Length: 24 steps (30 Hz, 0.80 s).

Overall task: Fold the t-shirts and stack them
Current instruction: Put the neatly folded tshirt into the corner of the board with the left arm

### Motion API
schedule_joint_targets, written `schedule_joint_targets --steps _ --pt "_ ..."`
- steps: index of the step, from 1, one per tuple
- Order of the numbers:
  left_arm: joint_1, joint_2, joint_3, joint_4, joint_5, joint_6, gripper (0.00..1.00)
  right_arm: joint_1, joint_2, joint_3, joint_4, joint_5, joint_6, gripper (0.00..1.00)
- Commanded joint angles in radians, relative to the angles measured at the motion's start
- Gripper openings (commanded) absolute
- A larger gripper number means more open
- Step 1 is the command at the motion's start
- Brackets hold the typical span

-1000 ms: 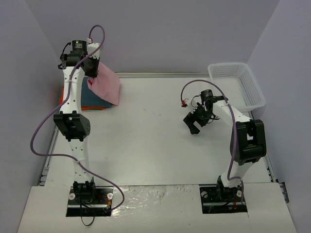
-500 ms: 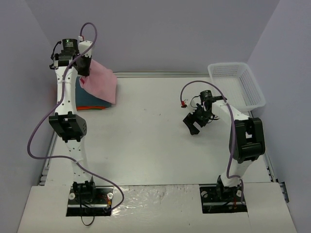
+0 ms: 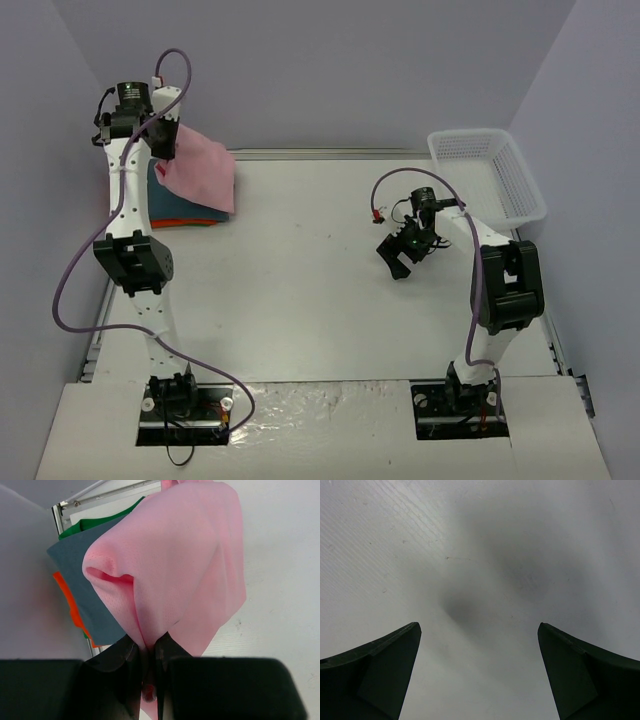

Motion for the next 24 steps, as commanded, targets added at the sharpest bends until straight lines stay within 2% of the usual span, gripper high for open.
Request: schedule_joint_targets --steps 1,16,24 --pt "0.024 -0.075 0.002 0.036 0.003 0.025 0.02 -0.006 0.015 -0.009 -0.023 0.012 0.013 1.00" --pt "0.090 -0.022 0.012 0.069 0.020 0.056 0.02 -0.015 0.063 -0.004 -0.024 0.031 0.022 1.00" --pt "0.107 -0.008 -0.041 0.092 0.028 0.081 0.02 -0.017 0.081 -0.004 -0.024 0.051 0.027 1.00"
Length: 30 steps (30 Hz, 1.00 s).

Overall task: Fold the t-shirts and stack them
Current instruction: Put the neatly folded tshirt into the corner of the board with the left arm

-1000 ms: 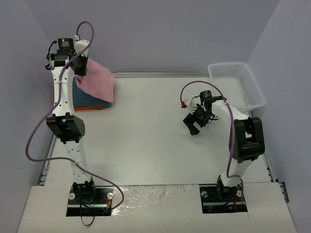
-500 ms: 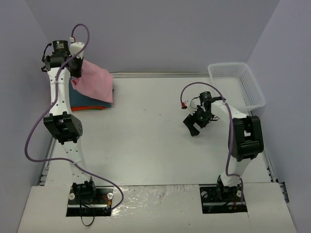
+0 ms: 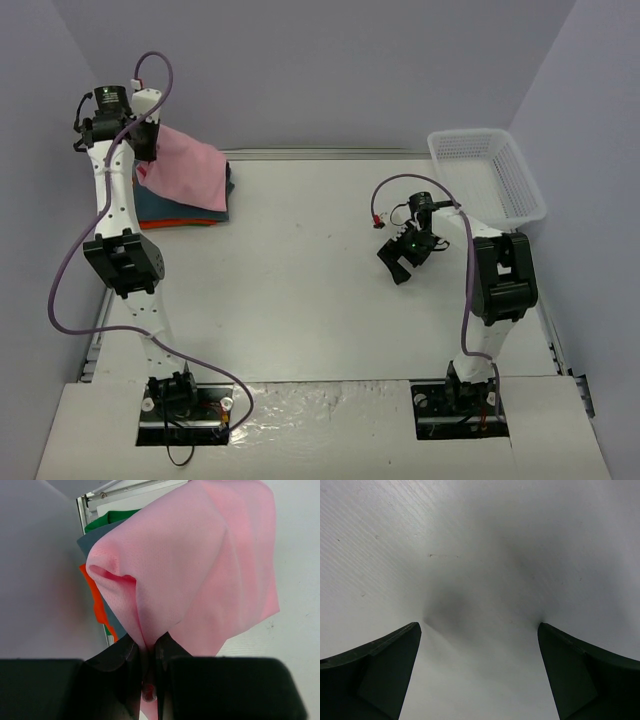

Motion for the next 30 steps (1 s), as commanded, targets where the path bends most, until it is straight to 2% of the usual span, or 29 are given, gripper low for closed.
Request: schedule_joint_targets --steps 1,15,16,17,18,20,21,23,24,26,30 --pt "0.015 -0.006 -0.008 0.044 0.008 0.031 0.02 -0.007 0.008 -0.004 -0.027 0.021 0.012 1.00" --pt "0.050 -0.005 -0.104 0.164 -0.058 0.096 0.02 -0.071 -0.021 -0.021 -0.028 -0.049 0.015 1.00" --pt "0.050 -0.001 -0.109 0.174 -0.076 0.111 0.07 -0.076 -0.019 -0.022 -0.027 -0.048 0.015 1.00" --pt "0.050 -0.002 -0.127 0.186 -0.099 0.125 0.20 -0.079 -0.019 -0.022 -0.028 -0.048 0.015 1.00" --pt "0.050 -0.008 -0.141 0.220 -0.156 0.152 0.37 -0.085 -0.019 -0.024 -0.028 -0.051 0.016 1.00" --pt "0.053 -0.024 -0.199 0.274 -0.214 0.179 0.37 -0.090 -0.021 -0.027 -0.028 -0.052 0.015 1.00" --pt "0.055 -0.045 -0.222 0.335 -0.250 0.189 0.42 -0.091 -0.021 -0.027 -0.028 -0.054 0.015 1.00" --pt "0.061 -0.068 -0.273 0.404 -0.299 0.188 0.57 -0.094 -0.024 -0.027 -0.028 -0.055 0.015 1.00" --pt "0.059 -0.088 -0.284 0.420 -0.305 0.188 0.72 -0.099 -0.025 -0.027 -0.028 -0.057 0.015 1.00" --pt "0.058 -0.107 -0.313 0.462 -0.360 0.183 0.76 -0.099 -0.033 -0.030 -0.028 -0.058 0.015 1.00" --pt "0.056 -0.180 -0.339 0.469 -0.371 0.162 0.81 -0.104 -0.051 -0.031 -0.027 -0.066 0.010 1.00"
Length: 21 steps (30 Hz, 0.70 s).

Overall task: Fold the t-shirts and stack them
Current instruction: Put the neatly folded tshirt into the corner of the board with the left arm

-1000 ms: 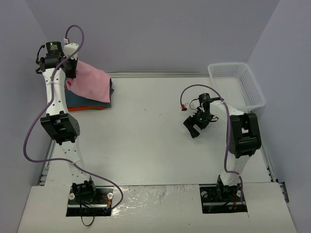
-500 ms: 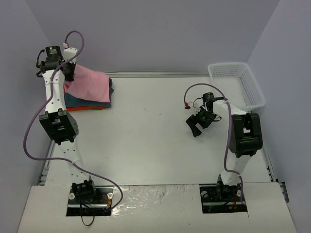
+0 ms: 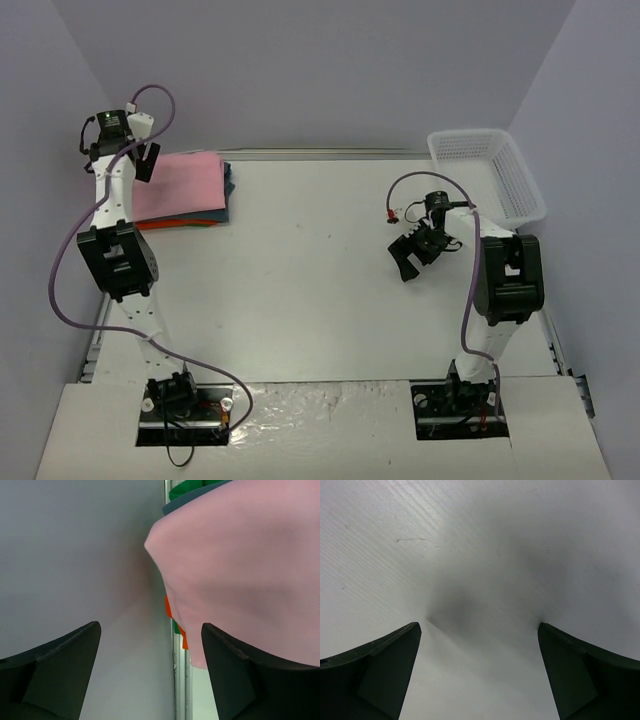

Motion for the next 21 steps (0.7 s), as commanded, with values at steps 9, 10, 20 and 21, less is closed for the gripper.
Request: schedule_joint_targets --steps 9,10,20,21 --pt "-0.003 -0.535 -0.216 0.000 0.114 -0.173 0.82 -0.001 -0.139 -0.002 -0.068 -0.140 -0.004 1.00" --pt "-0.005 -0.570 -0.268 -0.006 0.161 -0.192 0.83 0.006 -0.160 0.008 -0.093 -0.171 -0.001 1.00" --pt "-0.103 -1.041 -0.809 0.100 0.228 -0.298 0.94 0.207 -0.435 0.121 -0.121 -0.087 0.088 1.00" --pt "-0.113 -1.061 -0.851 0.102 0.209 -0.301 0.94 0.209 -0.447 0.133 -0.121 -0.096 0.117 1.00"
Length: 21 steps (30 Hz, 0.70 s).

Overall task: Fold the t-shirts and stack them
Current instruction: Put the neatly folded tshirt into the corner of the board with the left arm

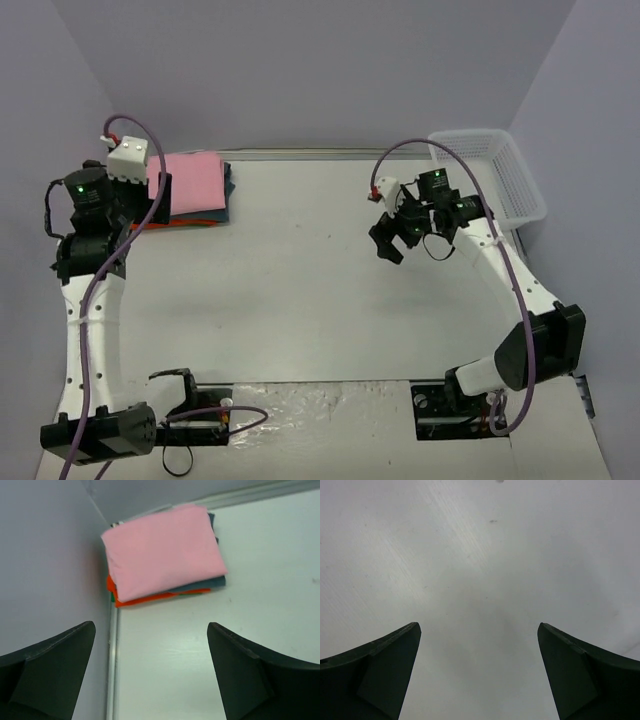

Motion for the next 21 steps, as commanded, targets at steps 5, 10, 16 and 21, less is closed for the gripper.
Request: schedule_joint_targets --steps 5,10,16,21 --pt "-0.054 -0.047 -0.278 0.009 0.012 -0.102 0.94 -0.060 -0.214 -0.015 0.095 -0.001 0.220 1.00" --pt "-0.048 -0.117 -0.315 0.017 0.007 -0.124 0.94 -0.126 -0.416 -0.233 0.308 0.088 0.290 1.00" --pt "0.000 -0.163 -0.369 0.035 0.054 -0.104 0.94 -0.219 -0.654 -0.448 0.478 0.034 0.372 1.00" --pt "0.046 -0.208 -0.427 0.053 0.111 -0.081 0.94 -0.320 -0.756 -0.531 0.533 0.060 0.449 1.00"
